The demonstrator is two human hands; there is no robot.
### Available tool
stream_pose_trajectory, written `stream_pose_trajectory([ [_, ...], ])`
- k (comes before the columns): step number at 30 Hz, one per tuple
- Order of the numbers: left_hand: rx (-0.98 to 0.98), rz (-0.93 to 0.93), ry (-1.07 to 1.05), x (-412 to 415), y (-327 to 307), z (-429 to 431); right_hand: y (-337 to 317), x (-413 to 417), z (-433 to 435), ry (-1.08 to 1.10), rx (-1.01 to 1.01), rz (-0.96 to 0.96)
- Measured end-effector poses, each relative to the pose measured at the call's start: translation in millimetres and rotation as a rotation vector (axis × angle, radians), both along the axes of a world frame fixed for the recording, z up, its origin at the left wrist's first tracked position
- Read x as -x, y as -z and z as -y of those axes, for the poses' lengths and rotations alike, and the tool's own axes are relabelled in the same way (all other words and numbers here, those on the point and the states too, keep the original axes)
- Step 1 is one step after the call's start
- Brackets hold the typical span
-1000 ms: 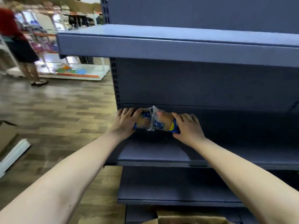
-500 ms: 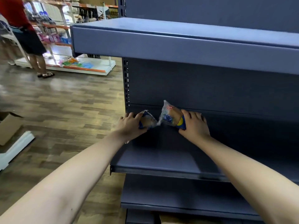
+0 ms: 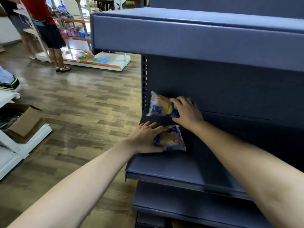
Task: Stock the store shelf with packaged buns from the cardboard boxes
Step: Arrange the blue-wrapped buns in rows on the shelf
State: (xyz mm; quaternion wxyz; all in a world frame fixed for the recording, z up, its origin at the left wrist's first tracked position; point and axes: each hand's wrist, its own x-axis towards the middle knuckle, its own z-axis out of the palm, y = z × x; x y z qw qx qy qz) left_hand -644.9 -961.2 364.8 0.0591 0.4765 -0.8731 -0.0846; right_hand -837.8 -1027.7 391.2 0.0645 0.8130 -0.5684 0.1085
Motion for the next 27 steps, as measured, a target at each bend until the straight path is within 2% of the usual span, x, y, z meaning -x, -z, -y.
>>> stream_pose_trajectory([
  [4,0.006,0.000,0.000,-1.1,-0.4,1.6,13.3,-21.8,18.4,-0.073,-0.032,-0.034],
  [8,0.008,-0.005,0.005,-1.9,0.5,3.2,15.6,-19.5,33.7,-0.056,-0.061,-0.075],
  [12,-0.008,-0.026,-0.002,-2.4,1.0,4.7,16.4,-17.4,39.5,-0.061,-0.016,-0.147],
  [18,-0.010,-0.041,-0.008,-2.6,-0.4,5.7,10.1,-9.5,37.8,-0.118,-0.177,-0.001],
  [21,-0.016,-0.033,-0.022,-2.3,-1.7,4.0,3.5,1.6,28.9,-0.115,-0.129,0.055],
  [27,-0.058,-0.011,-0.041,0.3,-5.7,-0.9,-11.2,25.5,0.1,-0.037,-0.083,0.024],
])
